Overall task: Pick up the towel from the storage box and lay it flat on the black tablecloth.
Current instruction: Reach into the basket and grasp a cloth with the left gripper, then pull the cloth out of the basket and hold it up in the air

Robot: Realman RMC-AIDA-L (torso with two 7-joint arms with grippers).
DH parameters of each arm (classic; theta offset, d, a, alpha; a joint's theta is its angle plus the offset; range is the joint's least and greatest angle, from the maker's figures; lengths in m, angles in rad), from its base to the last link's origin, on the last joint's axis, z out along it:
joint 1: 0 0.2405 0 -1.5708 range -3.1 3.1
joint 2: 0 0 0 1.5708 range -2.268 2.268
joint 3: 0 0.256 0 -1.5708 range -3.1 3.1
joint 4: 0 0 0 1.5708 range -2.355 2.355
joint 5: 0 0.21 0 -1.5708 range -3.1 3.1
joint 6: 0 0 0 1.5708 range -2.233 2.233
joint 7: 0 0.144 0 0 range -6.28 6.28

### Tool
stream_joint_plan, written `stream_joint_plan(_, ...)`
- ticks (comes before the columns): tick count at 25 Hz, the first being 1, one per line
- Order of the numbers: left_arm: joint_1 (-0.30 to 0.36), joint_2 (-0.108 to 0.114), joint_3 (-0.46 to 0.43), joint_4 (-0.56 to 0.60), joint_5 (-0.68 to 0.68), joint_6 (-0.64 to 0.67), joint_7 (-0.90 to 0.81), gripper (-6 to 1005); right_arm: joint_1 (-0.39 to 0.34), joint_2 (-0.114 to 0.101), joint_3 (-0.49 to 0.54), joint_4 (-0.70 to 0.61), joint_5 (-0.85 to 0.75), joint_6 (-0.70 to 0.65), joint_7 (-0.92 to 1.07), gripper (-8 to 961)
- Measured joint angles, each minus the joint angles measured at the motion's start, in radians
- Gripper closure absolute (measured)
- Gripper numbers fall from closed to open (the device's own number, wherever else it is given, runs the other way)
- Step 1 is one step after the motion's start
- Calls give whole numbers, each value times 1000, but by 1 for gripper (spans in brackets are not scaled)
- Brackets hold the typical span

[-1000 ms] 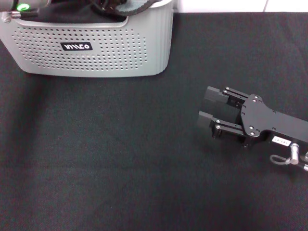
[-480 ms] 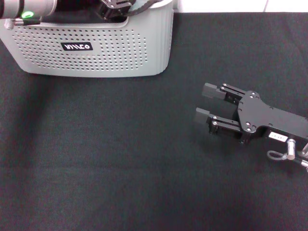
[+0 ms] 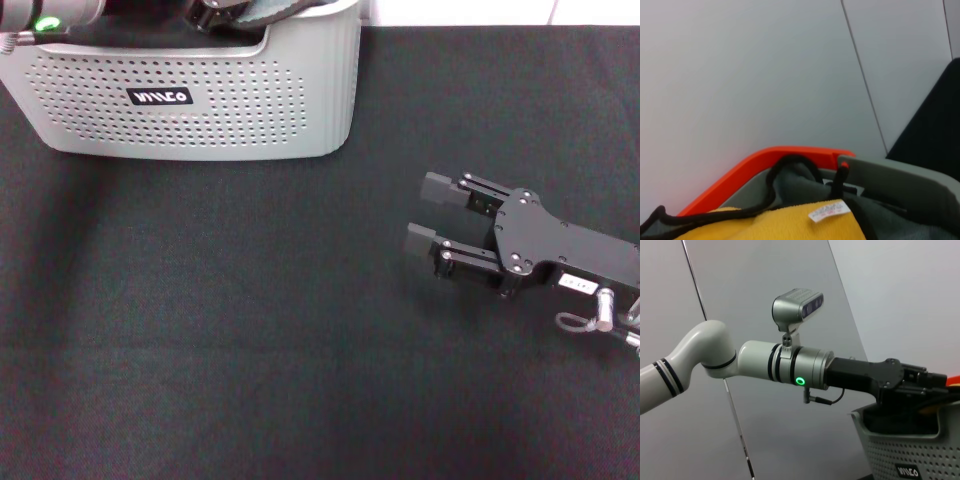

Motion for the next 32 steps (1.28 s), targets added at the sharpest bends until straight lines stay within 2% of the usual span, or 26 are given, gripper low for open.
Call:
stream_joint_plan(8,0,0,4,-4,18,5,-26,701,-5,4,10,0,-1,-1,-13,230)
stream_joint_plan(13,3,-1,-2,-4,12,4,-52,918,-9,7,11,0,-1,-2,-19,232)
stream_joint_plan(18,19,-1,-3,2,-31,5,-58,936,-20,9,11,0,-1,-8,-28,233)
stream_joint_plan(23,66,2,-28,40,-178,8,-31,953,-34,8,15,-4,-1,-12,-34,234)
stream_joint_plan(26,114,4,-64,71,-347,29,35,958,-45,9,28,-9,0,-20,-55,235)
stream_joint_plan(29,149,4,-124,77,-539,101,119,959,-58,9,58,-10,0,-53,-89,236)
stream_joint_plan(32,162,4,-201,72,-654,207,160,960,-69,16,96,-16,0,-106,-166,237)
